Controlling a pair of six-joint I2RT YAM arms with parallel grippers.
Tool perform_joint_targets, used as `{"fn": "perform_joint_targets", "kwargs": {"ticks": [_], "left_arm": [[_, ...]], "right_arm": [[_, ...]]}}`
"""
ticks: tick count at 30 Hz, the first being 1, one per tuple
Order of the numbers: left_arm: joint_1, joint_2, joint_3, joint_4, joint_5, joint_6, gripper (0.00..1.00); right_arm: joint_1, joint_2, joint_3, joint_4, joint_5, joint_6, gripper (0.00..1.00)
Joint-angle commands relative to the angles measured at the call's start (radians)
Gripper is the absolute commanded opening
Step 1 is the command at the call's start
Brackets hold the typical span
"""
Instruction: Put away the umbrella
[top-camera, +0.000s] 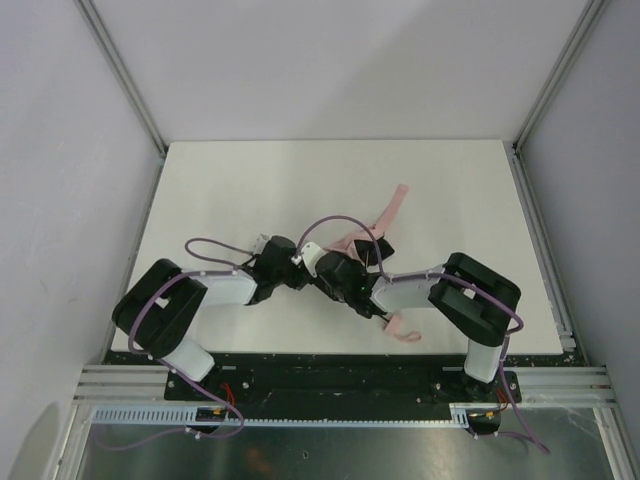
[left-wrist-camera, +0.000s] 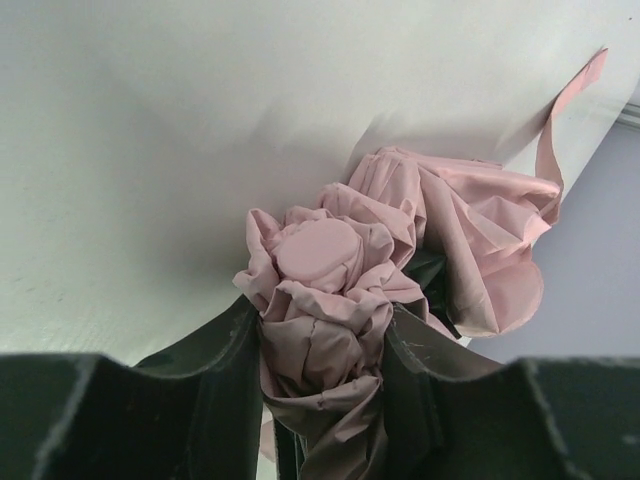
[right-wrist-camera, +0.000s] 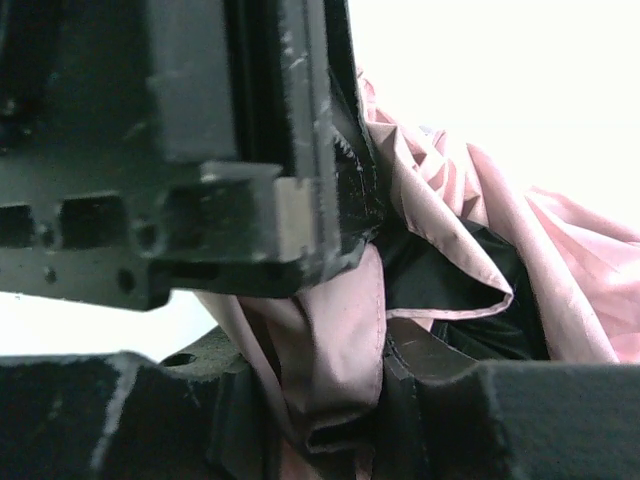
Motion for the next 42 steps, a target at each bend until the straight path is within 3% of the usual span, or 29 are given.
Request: {"fn": "perform_joint_targets", "kwargs": {"ticks": [1,5,9,11,17,24,33,42], "left_arm": [[-0.004,-0.066,-0.056,-0.226,-0.023,0.093,0.08],[0.023,-0.142,-0.067,-0.209,-0.022,0.126,0.57],[0.079,-0.243,-0.115,-0.16,0.013,0.159,0.91],[0.118,-0.304,-0.142,-0.148,0.028,0.183,0.97],[0.201,-0.479,-0.215,-0.126,0.086,0.221,0.99],[0.196,-0.498,-0.268,0.017,0.203,0.181,0.99],[0.066,-0.288,-0.249,0.201,0.154,0.038,0.99],[0.037,-0.115,-0.196,0.315,0.027,-0.03,1.0]], "right_arm": [[-0.067,0.056,-0.047,-0.256,-0.162,0.204,0.0],[-0.11,0.058,-0.072,-0.229,-0.318,0.23,0.0],[-0.174,0.071,-0.086,-0.2,-0.485,0.248,0.0],[-0.201,0.081,-0.087,-0.194,-0.549,0.253,0.0],[-0.282,0.13,-0.085,-0.176,-0.757,0.28,0.0],[-0.368,0.257,-0.039,-0.169,-1.02,0.353,0.0],[-0.459,0.399,0.088,-0.291,-1.205,0.403,0.0],[-0.475,0.419,0.128,-0.337,-1.25,0.38,0.0]]}}
